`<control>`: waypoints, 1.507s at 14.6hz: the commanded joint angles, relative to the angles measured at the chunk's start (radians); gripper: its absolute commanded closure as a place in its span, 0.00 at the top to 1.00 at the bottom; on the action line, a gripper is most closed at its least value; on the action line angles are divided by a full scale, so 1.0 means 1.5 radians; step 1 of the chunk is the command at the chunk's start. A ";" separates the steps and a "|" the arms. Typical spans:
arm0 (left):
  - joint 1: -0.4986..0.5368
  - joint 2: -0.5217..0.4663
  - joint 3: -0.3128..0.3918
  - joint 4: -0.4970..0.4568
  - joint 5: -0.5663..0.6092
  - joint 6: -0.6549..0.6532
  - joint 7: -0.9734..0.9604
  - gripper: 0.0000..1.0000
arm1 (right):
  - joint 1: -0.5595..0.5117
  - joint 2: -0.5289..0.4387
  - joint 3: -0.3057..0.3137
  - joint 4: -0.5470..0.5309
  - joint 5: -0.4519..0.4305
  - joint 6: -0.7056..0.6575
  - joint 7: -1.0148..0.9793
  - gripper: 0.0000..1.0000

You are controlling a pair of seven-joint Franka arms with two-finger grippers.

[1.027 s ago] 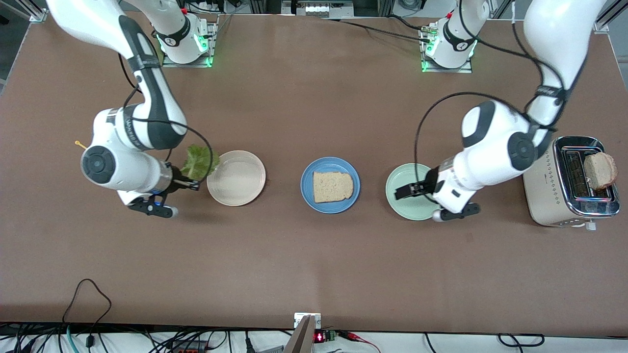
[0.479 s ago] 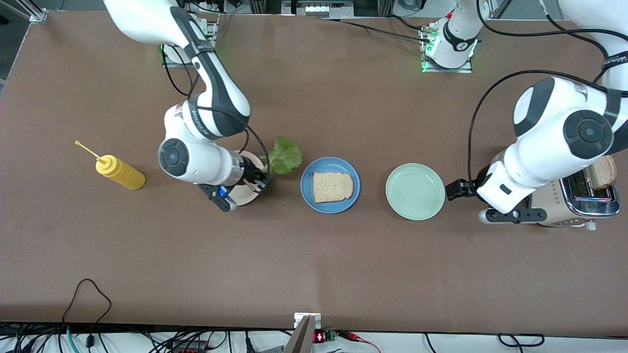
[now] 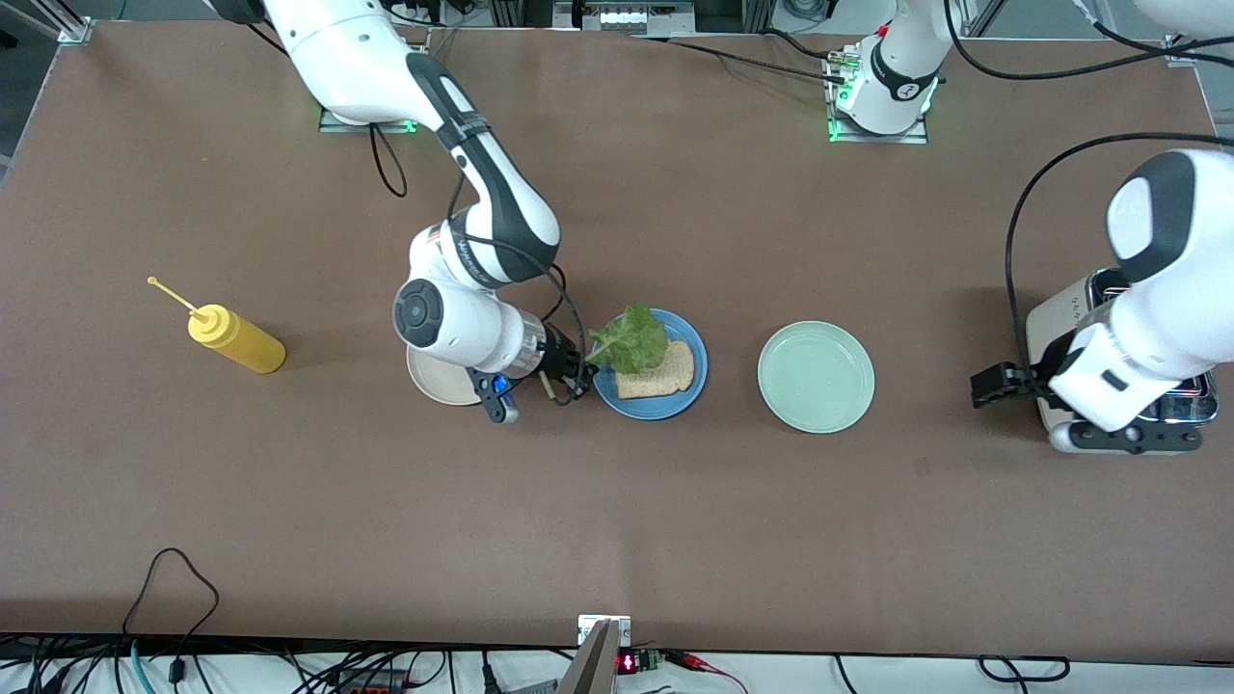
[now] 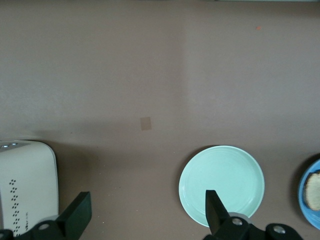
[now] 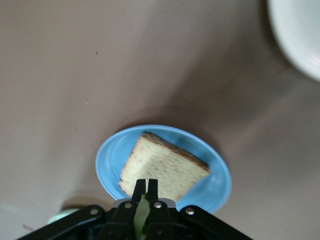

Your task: Make sandwich in blue plate with both arms

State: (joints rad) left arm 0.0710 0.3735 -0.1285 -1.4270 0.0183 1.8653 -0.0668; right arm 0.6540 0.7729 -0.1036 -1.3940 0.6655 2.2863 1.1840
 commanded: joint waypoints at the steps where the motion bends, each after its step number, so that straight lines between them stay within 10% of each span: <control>1: -0.025 -0.063 0.046 -0.012 -0.026 -0.015 0.045 1.00 | 0.012 0.037 0.007 0.030 0.027 0.027 0.021 0.00; 9: -0.013 -0.209 0.059 -0.110 -0.018 -0.128 0.011 1.00 | 0.034 0.082 0.028 0.030 0.027 0.063 0.026 0.01; 11: -0.014 -0.247 0.050 -0.156 -0.016 -0.127 -0.026 1.00 | 0.033 0.082 0.027 0.030 0.027 0.063 0.024 0.24; 13: -0.013 -0.253 0.050 -0.166 -0.016 -0.125 -0.016 1.00 | 0.029 0.084 0.027 0.030 0.027 0.062 0.021 0.79; 22: -0.013 -0.237 0.049 -0.165 -0.015 -0.142 0.029 1.00 | 0.016 0.053 0.005 0.061 -0.011 0.026 0.021 1.00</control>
State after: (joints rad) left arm 0.0507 0.0191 -0.0527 -1.6633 0.0030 1.6592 -0.0598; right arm 0.6855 0.8759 -0.0812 -1.3203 0.6808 2.3671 1.2156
